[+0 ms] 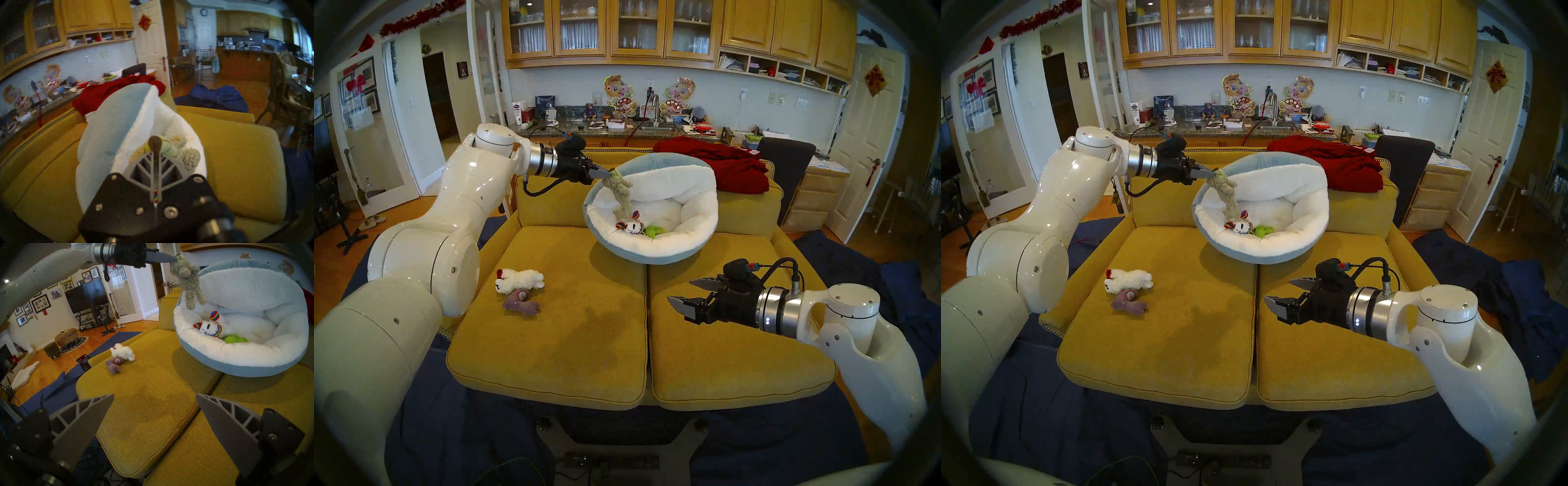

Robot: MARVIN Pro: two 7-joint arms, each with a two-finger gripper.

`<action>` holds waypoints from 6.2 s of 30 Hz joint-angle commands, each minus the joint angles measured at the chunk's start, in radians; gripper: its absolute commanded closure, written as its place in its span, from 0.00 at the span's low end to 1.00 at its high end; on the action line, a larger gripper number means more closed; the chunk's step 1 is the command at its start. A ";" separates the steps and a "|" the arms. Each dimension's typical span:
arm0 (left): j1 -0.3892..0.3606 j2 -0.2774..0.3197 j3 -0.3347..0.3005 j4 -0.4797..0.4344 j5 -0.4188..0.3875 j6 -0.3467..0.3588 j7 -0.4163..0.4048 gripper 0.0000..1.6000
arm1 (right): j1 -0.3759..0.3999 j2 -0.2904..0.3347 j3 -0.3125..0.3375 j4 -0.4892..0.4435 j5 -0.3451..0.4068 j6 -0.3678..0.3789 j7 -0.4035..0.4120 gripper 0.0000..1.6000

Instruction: Put toys into dog bed

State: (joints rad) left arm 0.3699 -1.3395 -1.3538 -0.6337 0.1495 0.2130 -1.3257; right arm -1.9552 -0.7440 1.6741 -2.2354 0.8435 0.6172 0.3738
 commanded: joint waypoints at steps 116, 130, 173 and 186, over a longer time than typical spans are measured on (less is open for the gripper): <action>-0.107 -0.195 -0.167 0.229 0.059 0.105 0.262 0.00 | 0.014 0.001 0.018 -0.026 -0.001 -0.009 -0.001 0.00; -0.025 -0.121 -0.131 0.104 0.090 0.247 0.084 0.00 | 0.014 0.001 0.017 -0.024 0.000 -0.008 -0.001 0.00; 0.224 0.157 -0.119 -0.234 0.103 0.365 0.022 0.00 | 0.011 0.001 0.003 -0.005 0.001 -0.005 0.000 0.00; 0.293 0.250 -0.148 -0.350 0.089 0.380 0.032 0.00 | 0.011 0.001 -0.003 0.001 0.001 -0.005 0.000 0.00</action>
State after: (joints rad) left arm 0.6580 -1.1514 -1.4756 -0.9032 0.2569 0.5972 -1.2417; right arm -1.9560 -0.7440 1.6631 -2.2219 0.8443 0.6176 0.3730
